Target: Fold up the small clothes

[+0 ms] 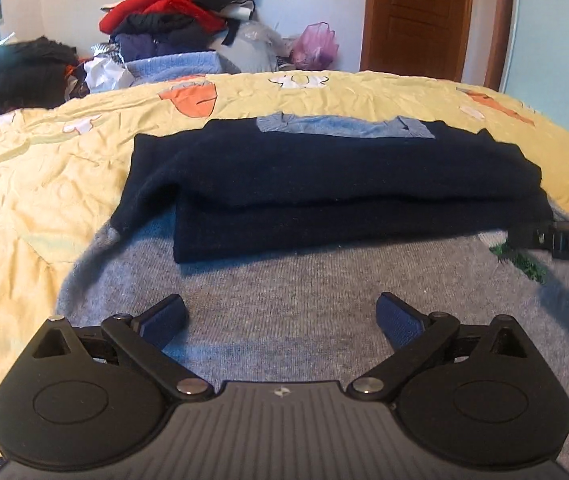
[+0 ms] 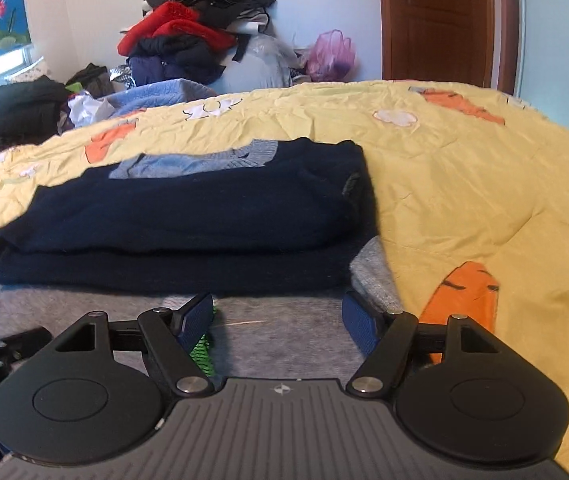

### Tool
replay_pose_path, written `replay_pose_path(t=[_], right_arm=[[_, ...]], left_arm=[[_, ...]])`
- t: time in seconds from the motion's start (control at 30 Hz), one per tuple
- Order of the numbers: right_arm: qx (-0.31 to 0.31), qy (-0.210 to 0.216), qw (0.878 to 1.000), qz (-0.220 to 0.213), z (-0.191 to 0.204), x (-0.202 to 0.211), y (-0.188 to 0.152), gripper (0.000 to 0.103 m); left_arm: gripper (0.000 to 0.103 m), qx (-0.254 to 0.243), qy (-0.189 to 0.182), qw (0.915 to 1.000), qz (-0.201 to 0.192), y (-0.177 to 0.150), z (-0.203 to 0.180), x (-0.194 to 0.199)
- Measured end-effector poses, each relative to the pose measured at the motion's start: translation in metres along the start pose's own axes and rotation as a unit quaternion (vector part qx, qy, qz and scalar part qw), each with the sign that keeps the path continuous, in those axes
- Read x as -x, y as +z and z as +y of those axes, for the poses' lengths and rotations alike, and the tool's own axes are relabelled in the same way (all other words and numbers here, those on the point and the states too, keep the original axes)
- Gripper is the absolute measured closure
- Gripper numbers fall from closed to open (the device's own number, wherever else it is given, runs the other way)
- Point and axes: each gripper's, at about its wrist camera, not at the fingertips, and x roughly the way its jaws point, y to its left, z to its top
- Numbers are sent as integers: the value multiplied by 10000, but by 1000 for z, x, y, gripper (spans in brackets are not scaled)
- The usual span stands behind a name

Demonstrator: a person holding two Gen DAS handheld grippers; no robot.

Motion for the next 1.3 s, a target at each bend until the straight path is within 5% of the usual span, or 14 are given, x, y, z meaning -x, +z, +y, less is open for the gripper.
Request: replay_pose_path(t=[0.23,0.57,0.83,0.97,1.13,1.3], right_arm=[[112,-1,9999,74,12,18,-10,28],[446,-122,9989,-42,16,14,-23,12],[485,-234,9985,130,27,31,-31,11],[455,-269,9986,84,27,34,-42,1],[434,-297,9986,83,26,32,-41,0],[430,-308,9985,100,26,32,-40,1]], left_arm=[[0,-4,34,10000,-27,0,-1,0],[0,55,45,9997,249,-9,-1,21],[0,-13,53,10000,-24,-20,-1,22],[0,-18,47,10000,-11,-19,0,22],[0,7,49,9997,244,-24,-4,37],[0,-65,16,10000,20,-39,-4,44]])
